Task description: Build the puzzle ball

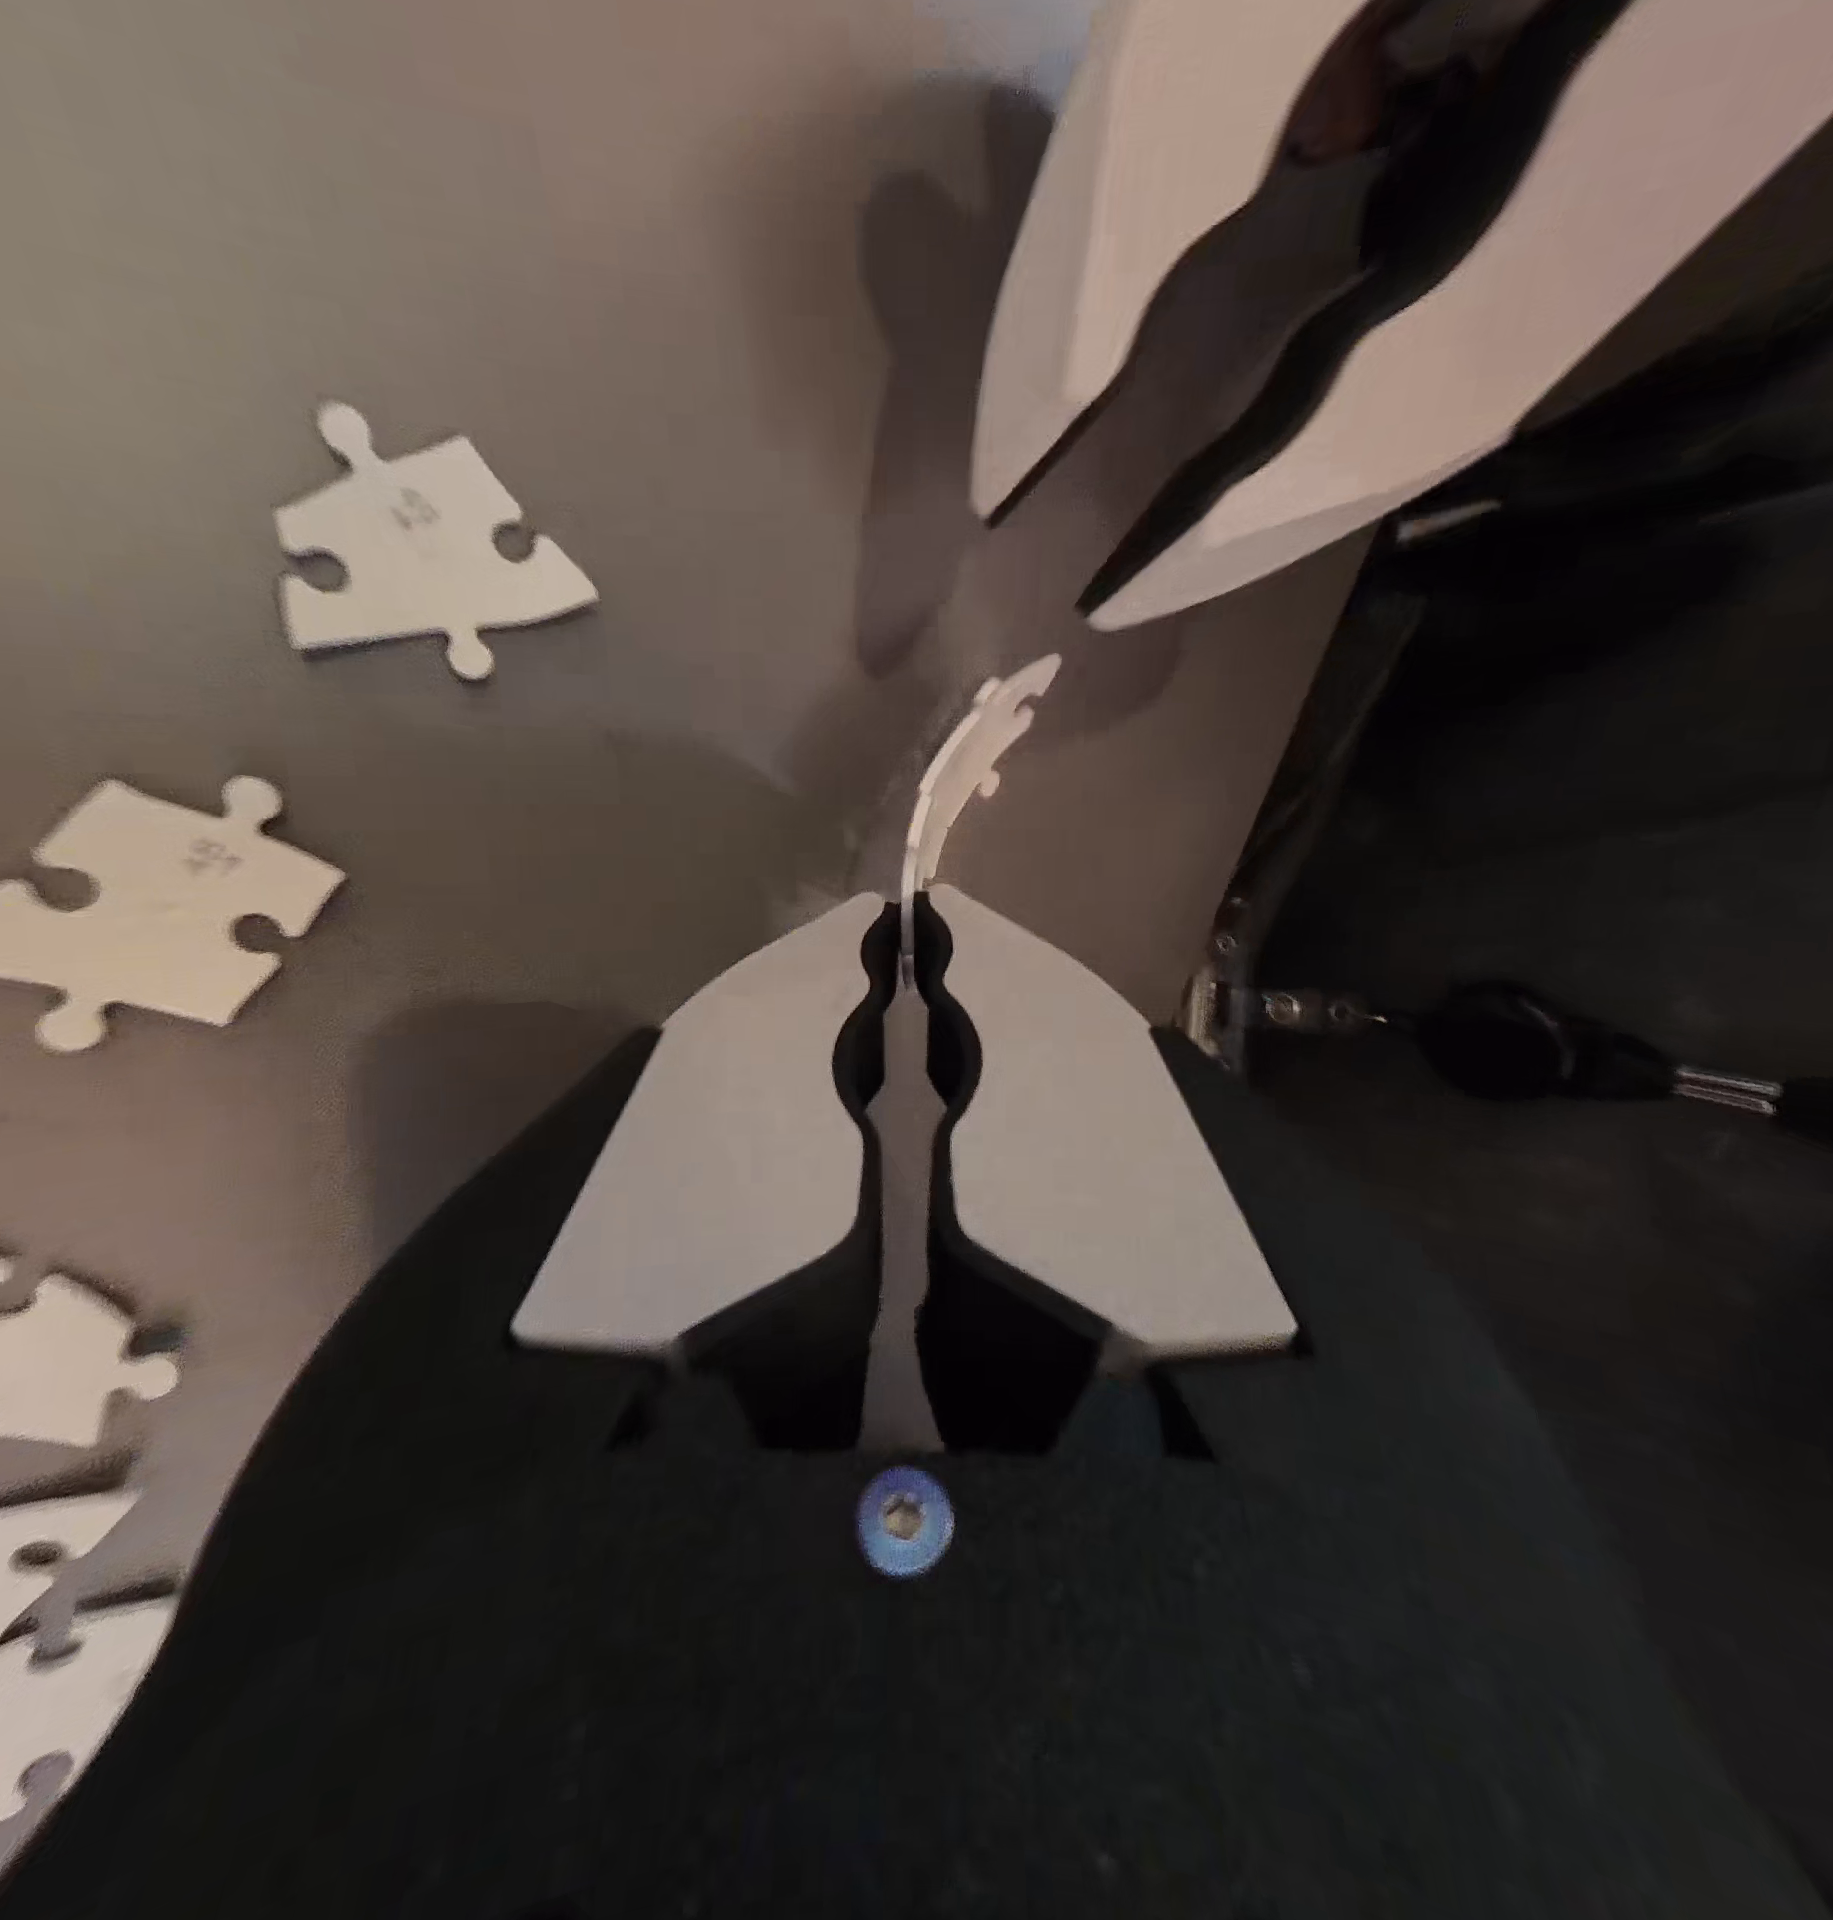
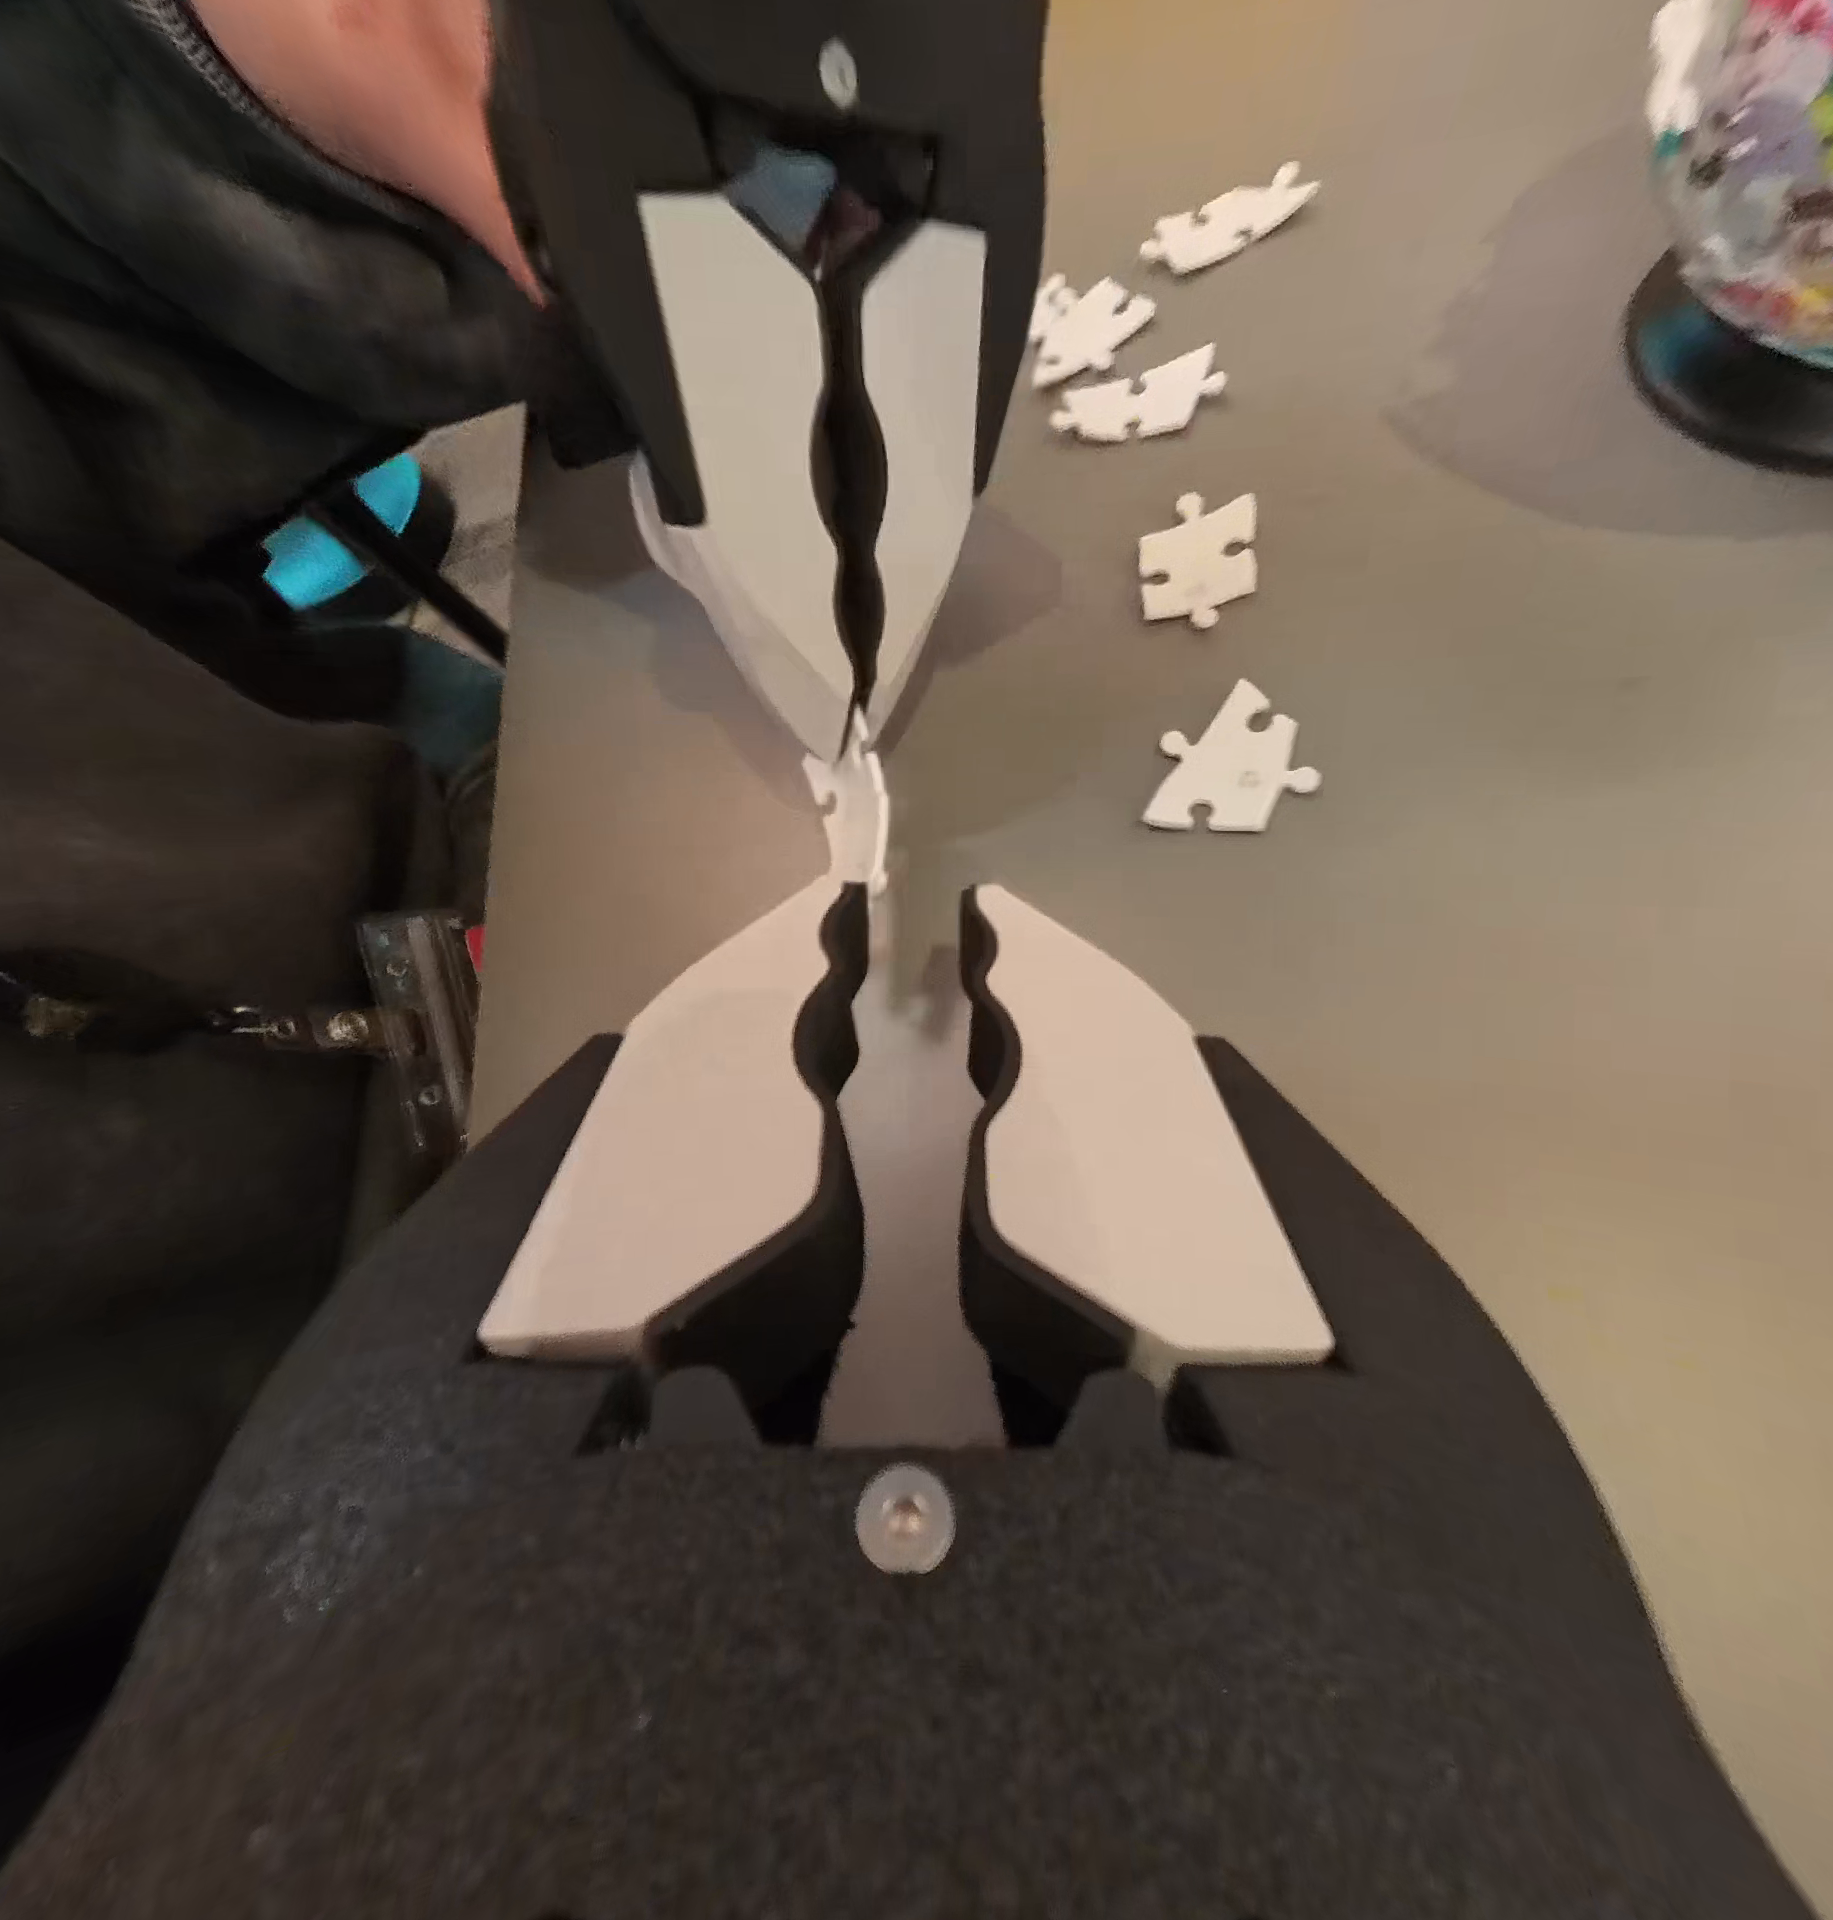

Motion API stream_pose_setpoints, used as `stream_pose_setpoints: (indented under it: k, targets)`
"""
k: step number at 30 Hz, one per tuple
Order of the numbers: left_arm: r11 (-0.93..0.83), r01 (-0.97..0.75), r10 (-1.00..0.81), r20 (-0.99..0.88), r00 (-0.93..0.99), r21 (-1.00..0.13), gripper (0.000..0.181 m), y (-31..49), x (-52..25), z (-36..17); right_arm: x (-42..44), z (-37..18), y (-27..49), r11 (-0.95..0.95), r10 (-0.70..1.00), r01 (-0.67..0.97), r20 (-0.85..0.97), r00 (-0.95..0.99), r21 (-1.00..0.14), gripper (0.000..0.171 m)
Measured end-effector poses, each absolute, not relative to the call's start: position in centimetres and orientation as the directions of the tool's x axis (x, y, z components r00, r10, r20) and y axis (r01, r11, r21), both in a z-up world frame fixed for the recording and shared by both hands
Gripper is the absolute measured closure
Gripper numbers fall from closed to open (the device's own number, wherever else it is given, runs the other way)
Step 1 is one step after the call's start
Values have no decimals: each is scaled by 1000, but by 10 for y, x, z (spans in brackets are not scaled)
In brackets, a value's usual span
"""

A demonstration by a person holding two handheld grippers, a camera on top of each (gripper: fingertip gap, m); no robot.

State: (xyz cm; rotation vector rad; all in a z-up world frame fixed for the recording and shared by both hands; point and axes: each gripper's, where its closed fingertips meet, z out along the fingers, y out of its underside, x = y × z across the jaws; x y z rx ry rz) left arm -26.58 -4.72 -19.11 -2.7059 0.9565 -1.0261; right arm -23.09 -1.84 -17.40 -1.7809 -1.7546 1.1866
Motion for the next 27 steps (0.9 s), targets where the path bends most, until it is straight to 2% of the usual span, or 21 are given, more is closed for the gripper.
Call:
stream_pose_setpoints:
  k: [4, 9, 27]
  targets:
    - [-740, -512, -670, 423, 609, -435, 179, -37, -267, -177, -242, -167, -21, -113, 941, 669, -295, -166, -735, 157]
    - [-686, -475, -696, 306, 650, -551, 179, -30, -270, -158, -250, -158, -14, -21, 975, 670, -163, -150, -742, 162]
    - [-636, -473, -695, 186, 695, -609, 179, -31, -278, -152, -253, -156, -19, -38, 980, 694, -164, -116, -719, 169]
